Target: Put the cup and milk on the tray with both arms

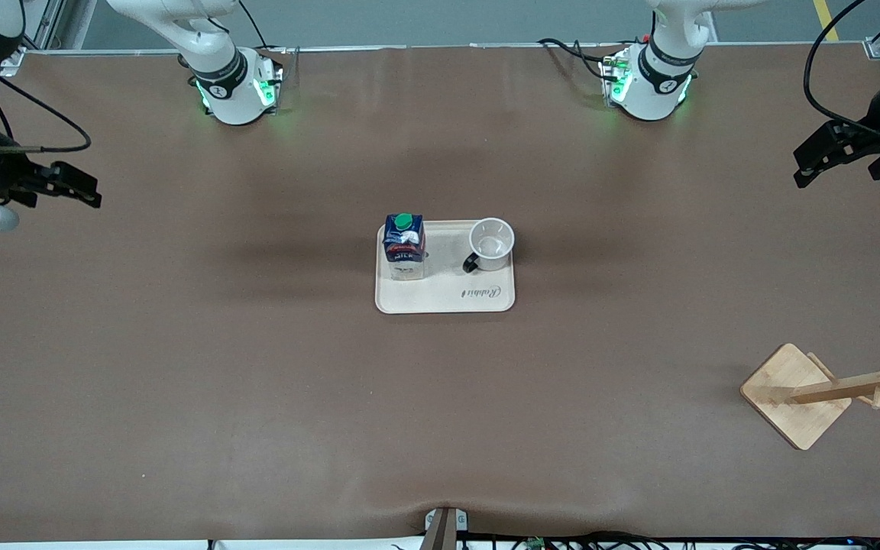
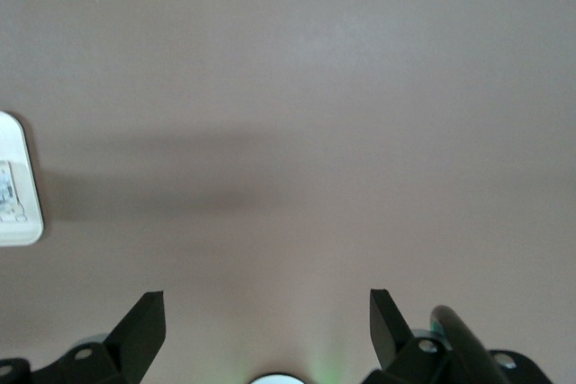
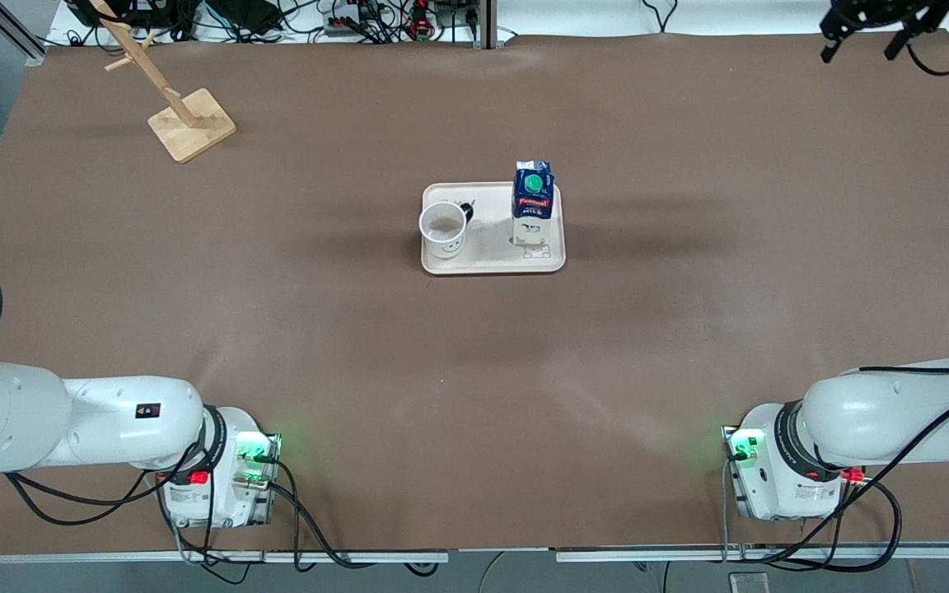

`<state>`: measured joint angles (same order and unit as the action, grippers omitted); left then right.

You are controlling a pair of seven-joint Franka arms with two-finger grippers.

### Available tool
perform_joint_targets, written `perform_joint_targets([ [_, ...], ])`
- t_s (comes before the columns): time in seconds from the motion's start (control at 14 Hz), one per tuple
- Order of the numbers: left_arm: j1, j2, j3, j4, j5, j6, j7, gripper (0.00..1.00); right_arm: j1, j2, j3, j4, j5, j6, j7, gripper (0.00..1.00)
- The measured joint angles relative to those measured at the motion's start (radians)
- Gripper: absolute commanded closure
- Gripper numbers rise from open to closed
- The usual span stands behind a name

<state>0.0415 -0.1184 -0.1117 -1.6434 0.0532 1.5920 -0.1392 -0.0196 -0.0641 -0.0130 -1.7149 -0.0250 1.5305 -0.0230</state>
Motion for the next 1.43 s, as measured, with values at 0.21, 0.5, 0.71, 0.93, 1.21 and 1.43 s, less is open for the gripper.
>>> perform_joint_targets([
  [0.21,0.000,0.000,0.001,-0.006,-0.001,0.000,0.000,0.00,-0.016,-0.007,-0.001,0.071,-0.001,-0.023,-0.012,0.00],
  [0.5,0.000,0.004,0.001,-0.008,-0.001,0.000,-0.001,0.00,-0.023,-0.007,-0.001,0.149,-0.008,-0.061,-0.012,0.00],
  [0.71,0.000,0.005,0.000,-0.008,-0.002,0.000,-0.025,0.00,-0.030,-0.003,-0.002,0.154,-0.015,-0.061,-0.012,0.00],
  [0.93,-0.003,0.006,-0.010,-0.008,-0.007,0.000,-0.030,0.00,-0.030,0.000,0.000,0.154,-0.015,-0.061,-0.012,0.00],
  [1.21,-0.005,0.009,-0.013,-0.007,-0.016,-0.006,-0.031,0.00,-0.030,0.000,0.002,0.154,-0.015,-0.061,-0.012,0.00],
  [1.43,-0.004,0.021,-0.011,0.001,-0.041,-0.009,-0.032,0.00,-0.030,0.000,0.002,0.154,-0.015,-0.061,-0.012,0.00],
])
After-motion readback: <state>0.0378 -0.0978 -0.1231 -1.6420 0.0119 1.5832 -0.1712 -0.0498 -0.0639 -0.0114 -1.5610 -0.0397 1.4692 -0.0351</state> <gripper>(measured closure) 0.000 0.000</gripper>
